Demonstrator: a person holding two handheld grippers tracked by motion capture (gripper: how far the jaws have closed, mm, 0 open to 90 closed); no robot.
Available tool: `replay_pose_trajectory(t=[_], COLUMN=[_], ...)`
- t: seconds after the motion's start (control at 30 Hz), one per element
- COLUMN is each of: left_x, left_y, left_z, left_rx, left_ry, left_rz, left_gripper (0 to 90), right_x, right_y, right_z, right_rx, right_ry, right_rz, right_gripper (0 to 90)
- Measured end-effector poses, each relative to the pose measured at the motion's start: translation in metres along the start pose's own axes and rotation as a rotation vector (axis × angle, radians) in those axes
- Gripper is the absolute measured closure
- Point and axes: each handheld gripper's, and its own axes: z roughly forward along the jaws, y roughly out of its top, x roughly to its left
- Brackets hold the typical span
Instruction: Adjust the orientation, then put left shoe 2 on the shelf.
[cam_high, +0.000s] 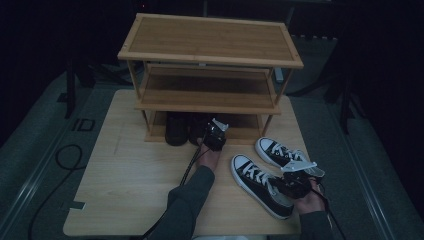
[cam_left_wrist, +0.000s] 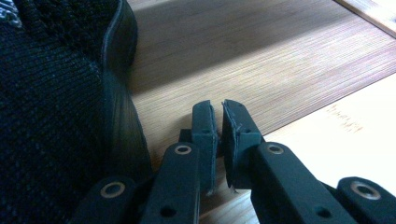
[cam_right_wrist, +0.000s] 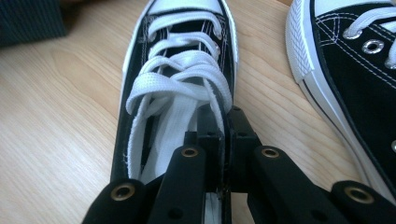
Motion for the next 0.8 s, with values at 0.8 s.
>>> replay_pose_trajectory(t=[0.8], left_x=[-0.0011], left_y=[-0.0001], left_z=[-0.0001], left_rx=[0.000], left_ry=[0.010], left_rz=[0.005], left_gripper=[83.4], right_x=[0.0017], right_y=[0.0050], right_z=[-0.0054], right_rx=[-0.037], right_ry=[0.042], right_rz=[0.022], right_gripper=[87.1])
